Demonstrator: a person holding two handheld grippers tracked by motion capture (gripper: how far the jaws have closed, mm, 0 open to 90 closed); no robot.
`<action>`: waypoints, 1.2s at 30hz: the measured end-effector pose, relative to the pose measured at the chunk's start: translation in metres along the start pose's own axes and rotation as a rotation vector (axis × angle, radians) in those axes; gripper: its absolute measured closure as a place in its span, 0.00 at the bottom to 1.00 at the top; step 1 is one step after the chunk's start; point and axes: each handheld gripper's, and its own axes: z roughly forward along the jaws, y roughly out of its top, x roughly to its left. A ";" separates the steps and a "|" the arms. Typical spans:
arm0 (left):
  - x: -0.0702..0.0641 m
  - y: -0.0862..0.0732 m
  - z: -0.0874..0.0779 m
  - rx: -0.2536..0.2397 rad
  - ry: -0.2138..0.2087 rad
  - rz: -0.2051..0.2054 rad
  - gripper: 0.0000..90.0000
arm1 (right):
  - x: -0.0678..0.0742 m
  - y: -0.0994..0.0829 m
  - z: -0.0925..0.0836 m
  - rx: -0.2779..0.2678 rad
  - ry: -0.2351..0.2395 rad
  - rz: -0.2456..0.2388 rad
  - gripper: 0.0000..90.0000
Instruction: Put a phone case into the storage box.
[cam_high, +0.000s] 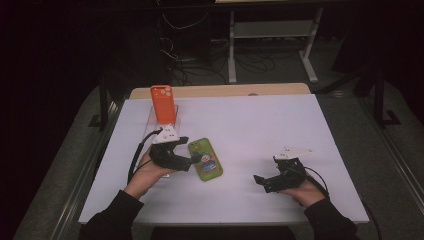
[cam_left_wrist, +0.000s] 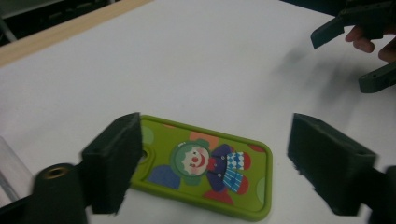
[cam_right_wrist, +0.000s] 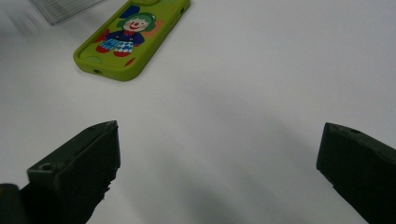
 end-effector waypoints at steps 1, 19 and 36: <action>-0.003 -0.002 0.002 0.003 -0.001 -0.010 0.33 | -0.001 0.000 0.000 -0.002 0.001 -0.002 0.00; -0.021 -0.033 0.016 0.194 0.026 -0.039 1.00 | -0.004 -0.001 -0.002 0.000 0.006 0.001 0.00; -0.027 -0.037 0.045 0.278 0.006 0.019 1.00 | -0.003 -0.003 -0.003 0.004 0.003 -0.002 0.00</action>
